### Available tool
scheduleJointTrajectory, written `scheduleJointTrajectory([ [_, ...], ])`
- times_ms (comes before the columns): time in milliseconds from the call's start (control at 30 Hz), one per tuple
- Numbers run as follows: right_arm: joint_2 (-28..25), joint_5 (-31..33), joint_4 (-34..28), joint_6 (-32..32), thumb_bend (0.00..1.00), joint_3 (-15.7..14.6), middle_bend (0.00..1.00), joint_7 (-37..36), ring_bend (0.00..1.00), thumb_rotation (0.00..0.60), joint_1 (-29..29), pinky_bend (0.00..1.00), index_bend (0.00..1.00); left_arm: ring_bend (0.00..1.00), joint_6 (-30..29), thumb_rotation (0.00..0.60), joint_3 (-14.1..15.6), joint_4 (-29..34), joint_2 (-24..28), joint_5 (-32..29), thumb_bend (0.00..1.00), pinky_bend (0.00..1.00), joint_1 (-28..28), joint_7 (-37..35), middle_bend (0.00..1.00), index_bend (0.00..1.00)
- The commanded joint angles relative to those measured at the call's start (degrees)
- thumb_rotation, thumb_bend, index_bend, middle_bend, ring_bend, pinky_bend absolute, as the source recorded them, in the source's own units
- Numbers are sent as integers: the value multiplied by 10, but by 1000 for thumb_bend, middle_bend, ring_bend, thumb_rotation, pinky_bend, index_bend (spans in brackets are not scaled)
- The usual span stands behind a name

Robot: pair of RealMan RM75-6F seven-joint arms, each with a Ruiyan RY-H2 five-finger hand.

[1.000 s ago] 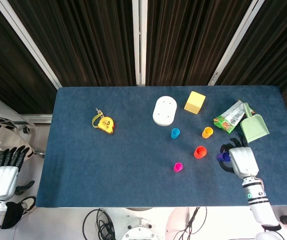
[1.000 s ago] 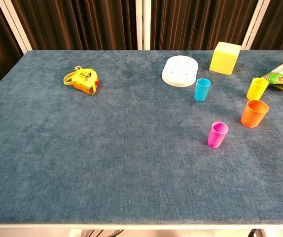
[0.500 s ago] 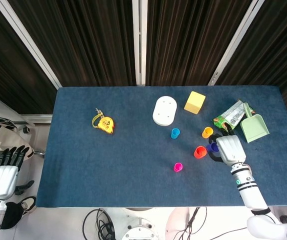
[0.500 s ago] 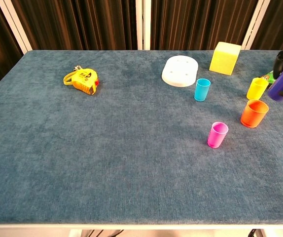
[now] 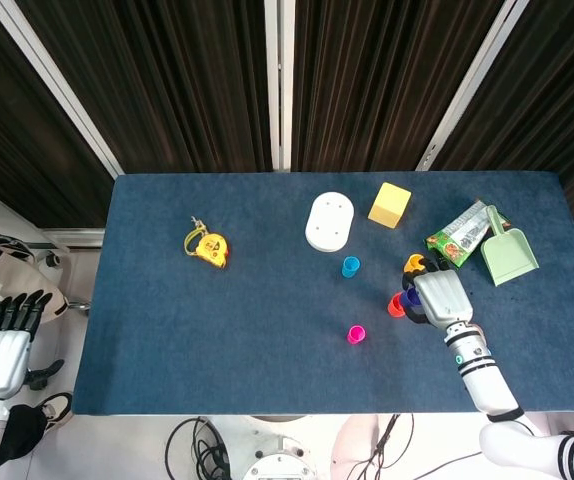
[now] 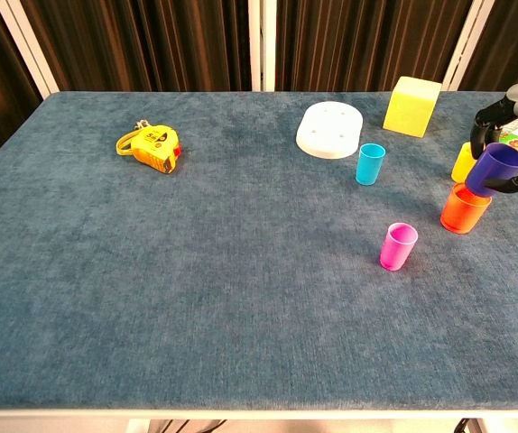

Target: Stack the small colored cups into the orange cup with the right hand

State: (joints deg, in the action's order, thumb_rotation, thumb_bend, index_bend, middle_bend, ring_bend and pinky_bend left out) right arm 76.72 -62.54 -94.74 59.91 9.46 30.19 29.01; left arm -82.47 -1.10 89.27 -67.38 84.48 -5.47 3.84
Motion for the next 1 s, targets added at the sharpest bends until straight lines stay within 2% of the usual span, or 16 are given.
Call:
scheduleJointTrajectory([
  [33, 3, 5, 1, -3, 232, -3, 484, 5, 184, 600, 5, 0, 558, 0, -1, 600, 0, -2, 0, 0, 81, 0, 0, -2, 37, 63],
  [233, 3, 21, 2, -12, 223, -10, 451, 14, 167, 600, 16, 0, 445, 0, 1, 600, -1, -7, 0, -2, 81, 0, 0, -8, 37, 63],
  [367, 3, 21, 3, -9, 213, -12, 348, 11, 93, 600, 19, 0, 361, 0, 2, 600, -1, -10, 0, -3, 81, 0, 1, -11, 37, 63],
  [500, 0, 18, 3, -4, 210, -12, 306, 1, 59, 600, 20, 0, 287, 0, 3, 600, -1, -12, 0, -3, 80, 0, 0, -14, 37, 63],
  [700, -14, 17, 0, 15, 207, -2, 298, -8, 54, 600, 20, 0, 276, 0, 5, 600, -1, -15, -1, -3, 81, 0, 0, -16, 37, 63],
  [867, -9, 45, 41, 30, 182, 16, 296, 17, 54, 600, 31, 0, 276, 0, 5, 600, -1, -16, -2, -2, 81, 0, -1, -17, 37, 63],
  [1000, 8, 89, 92, -14, 170, 26, 287, 20, 50, 600, 55, 0, 275, 0, 8, 600, 1, -12, 0, -2, 81, 0, -2, -17, 37, 63],
])
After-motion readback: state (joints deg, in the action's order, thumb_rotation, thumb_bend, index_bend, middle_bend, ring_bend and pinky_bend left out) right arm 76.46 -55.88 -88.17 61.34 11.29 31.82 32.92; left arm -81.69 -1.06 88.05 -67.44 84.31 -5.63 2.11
